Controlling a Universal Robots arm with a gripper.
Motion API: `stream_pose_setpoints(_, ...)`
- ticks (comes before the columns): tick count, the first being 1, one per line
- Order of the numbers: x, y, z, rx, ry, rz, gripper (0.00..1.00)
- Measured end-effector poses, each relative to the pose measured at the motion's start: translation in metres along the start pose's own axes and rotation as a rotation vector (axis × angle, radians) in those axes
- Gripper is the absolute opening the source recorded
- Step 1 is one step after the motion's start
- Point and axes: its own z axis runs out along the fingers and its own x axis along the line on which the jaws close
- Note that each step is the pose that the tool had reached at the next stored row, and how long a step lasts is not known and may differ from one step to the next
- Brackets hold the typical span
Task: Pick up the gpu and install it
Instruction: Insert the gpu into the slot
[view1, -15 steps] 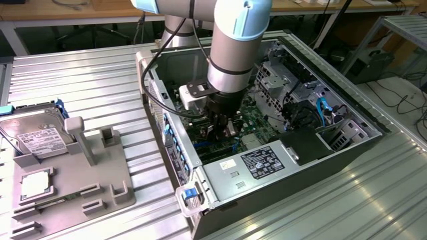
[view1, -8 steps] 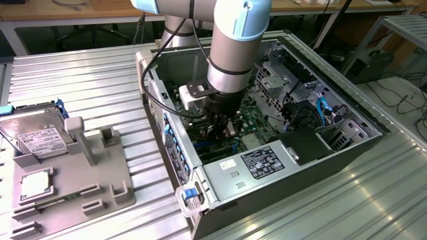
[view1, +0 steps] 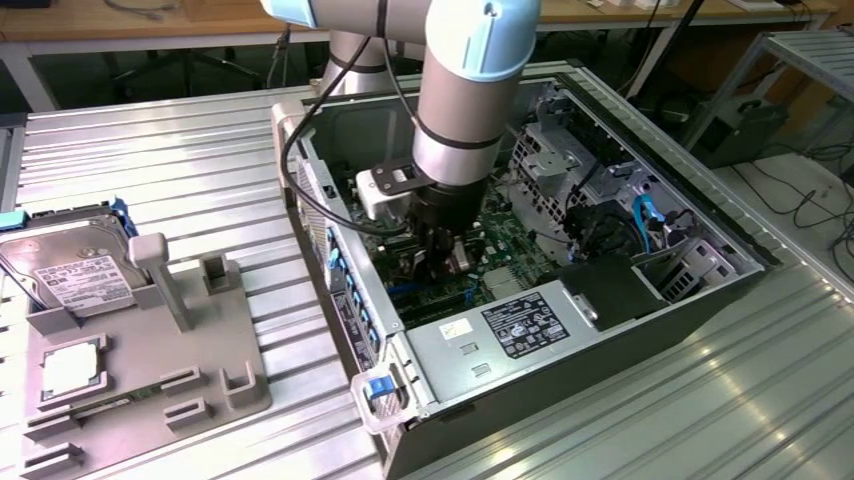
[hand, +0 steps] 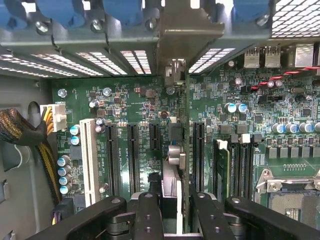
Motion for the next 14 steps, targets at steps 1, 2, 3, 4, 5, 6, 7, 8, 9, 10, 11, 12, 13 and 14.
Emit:
stream_pose_setpoints(1, 0.0, 0.0001, 0.0008, 0.0, -0.0001, 0.0, 0.28)
stream_pose_setpoints(2, 0.0, 0.0002, 0.0021, -0.0003, 0.0001, 0.0, 0.28)
stream_pose_setpoints(3, 0.0, 0.0003, 0.0028, -0.0004, 0.0, 0.0, 0.28)
stream_pose_setpoints(4, 0.0001, 0.0003, 0.0029, -0.0006, 0.0002, 0.0, 0.28)
stream_pose_setpoints(5, 0.0, 0.0003, 0.0012, -0.0005, 0.0, 0.0, 0.28)
stream_pose_setpoints(6, 0.0001, 0.0, -0.0011, -0.0005, 0.0, 0.0, 0.28)
stream_pose_setpoints(7, -0.0001, -0.0027, -0.0008, -0.0005, -0.0001, 0.0, 0.28)
stream_pose_setpoints(8, -0.0001, -0.0044, -0.0007, -0.0005, 0.0, 0.0, 0.28)
stream_pose_setpoints(9, -0.0002, -0.0045, -0.0012, -0.0002, 0.0001, 0.0, 0.28)
stream_pose_setpoints(10, -0.0001, -0.0045, -0.0024, 0.0009, 0.0002, -0.001, 0.28)
stream_pose_setpoints(11, -0.0002, -0.0046, -0.0043, 0.0026, -0.0002, -0.002, 0.28)
stream_pose_setpoints(12, -0.0002, -0.0044, -0.0044, 0.0029, -0.0004, -0.007, 0.28)
stream_pose_setpoints(13, -0.0005, -0.0043, -0.0045, 0.0028, -0.0002, -0.011, 0.28)
stream_pose_setpoints(14, -0.0006, -0.0043, -0.0045, 0.0028, -0.0005, -0.017, 0.28)
